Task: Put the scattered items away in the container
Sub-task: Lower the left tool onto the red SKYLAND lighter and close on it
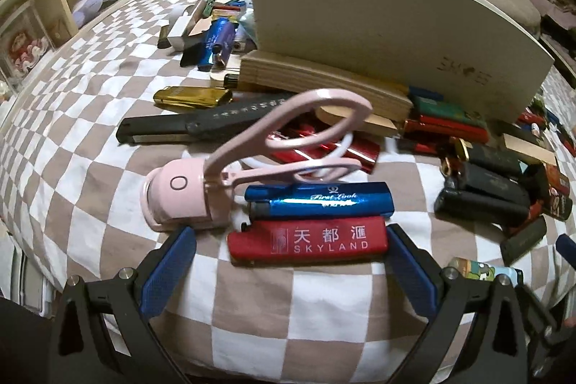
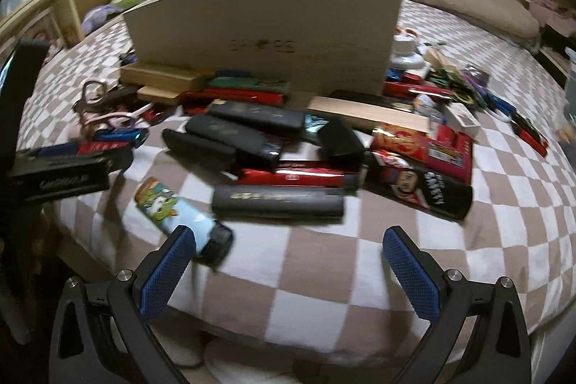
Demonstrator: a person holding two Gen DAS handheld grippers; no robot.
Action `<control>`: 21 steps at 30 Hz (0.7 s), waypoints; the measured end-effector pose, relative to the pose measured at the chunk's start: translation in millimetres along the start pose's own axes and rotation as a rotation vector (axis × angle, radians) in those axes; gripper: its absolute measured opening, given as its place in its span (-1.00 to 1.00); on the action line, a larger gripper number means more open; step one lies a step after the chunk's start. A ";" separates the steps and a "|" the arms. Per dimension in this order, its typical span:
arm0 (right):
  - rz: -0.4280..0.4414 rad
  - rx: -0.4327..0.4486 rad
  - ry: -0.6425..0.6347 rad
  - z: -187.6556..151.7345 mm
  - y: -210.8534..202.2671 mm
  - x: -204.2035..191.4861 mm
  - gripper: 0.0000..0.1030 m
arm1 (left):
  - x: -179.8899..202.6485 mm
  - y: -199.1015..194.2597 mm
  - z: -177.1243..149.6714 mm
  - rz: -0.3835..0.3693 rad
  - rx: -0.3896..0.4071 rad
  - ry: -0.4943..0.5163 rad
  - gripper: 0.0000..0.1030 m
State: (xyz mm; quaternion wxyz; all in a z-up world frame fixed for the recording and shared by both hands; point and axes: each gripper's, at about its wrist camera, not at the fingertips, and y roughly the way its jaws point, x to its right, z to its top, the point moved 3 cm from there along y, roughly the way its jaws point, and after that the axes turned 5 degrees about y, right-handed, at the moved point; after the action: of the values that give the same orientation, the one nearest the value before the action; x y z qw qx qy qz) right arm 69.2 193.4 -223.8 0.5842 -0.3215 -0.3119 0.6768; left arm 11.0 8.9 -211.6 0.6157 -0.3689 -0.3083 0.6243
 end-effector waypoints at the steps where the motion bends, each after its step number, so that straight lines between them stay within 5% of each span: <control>1: 0.006 0.002 -0.015 -0.3 -0.6 -3.6 1.00 | 0.0 0.4 0.4 0.002 0.002 -0.001 1.00; 6: -0.015 -0.004 -0.060 -2.2 5.1 -13.7 1.00 | 0.8 -0.7 0.4 0.011 0.010 0.006 1.00; 21: -0.087 0.008 0.105 5.2 10.1 28.9 1.00 | -8.7 -13.2 -11.7 -0.109 0.012 -0.031 1.00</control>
State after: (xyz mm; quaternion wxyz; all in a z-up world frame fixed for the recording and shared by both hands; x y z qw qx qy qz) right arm 55.9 220.6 -230.7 0.6298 -0.3405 -0.2919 0.6342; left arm 27.7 0.1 -206.1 0.6460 -0.3382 -0.3338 0.5974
